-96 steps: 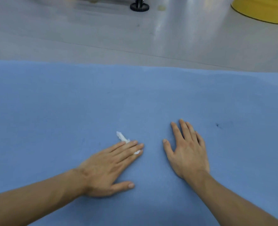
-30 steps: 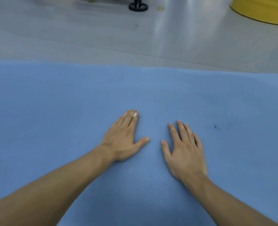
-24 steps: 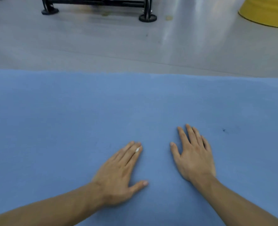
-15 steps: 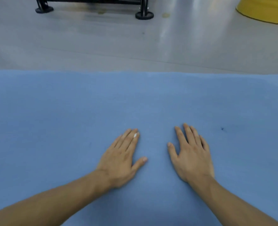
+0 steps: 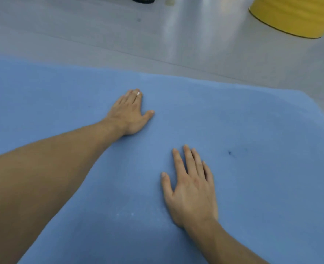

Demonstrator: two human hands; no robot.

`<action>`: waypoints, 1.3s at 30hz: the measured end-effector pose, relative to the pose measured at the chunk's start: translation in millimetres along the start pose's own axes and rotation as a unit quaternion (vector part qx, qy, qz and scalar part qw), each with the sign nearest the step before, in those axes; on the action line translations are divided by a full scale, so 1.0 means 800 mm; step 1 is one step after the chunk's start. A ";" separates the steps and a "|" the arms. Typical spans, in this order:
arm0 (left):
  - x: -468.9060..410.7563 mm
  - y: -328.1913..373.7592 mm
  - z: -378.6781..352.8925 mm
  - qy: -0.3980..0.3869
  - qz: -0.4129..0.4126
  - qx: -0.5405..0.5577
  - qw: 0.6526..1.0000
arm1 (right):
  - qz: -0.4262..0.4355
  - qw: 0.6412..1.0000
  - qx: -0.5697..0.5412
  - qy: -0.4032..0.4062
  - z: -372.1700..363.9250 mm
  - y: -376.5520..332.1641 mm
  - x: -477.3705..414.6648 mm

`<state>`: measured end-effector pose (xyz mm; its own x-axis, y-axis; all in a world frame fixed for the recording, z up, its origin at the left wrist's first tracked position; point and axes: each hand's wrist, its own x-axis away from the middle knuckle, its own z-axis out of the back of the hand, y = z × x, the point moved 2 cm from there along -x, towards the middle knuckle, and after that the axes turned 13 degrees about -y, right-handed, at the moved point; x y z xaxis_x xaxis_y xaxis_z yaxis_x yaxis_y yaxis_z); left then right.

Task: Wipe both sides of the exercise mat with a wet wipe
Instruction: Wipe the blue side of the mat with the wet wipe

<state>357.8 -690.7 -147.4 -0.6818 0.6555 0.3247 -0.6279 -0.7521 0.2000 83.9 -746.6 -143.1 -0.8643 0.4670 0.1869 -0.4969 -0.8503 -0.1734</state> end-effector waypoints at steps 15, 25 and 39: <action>0.305 -0.006 -0.083 -0.029 -0.283 -0.141 0.948 | -0.006 1.000 0.017 0.000 0.002 -0.001 0.001; 0.223 0.001 -0.061 -0.045 -0.181 -0.063 0.980 | -0.009 1.000 0.011 -0.005 0.005 -0.005 0.000; 0.058 0.024 -0.013 -0.043 -0.145 -0.070 0.986 | 0.003 1.000 -0.003 -0.008 0.001 0.000 -0.001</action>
<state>309.9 -674.1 -138.2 -0.4355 0.8289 0.3513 -0.8417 -0.5132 0.1676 84.7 -747.0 -142.2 -0.8658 0.4582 0.2009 -0.4924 -0.8515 -0.1803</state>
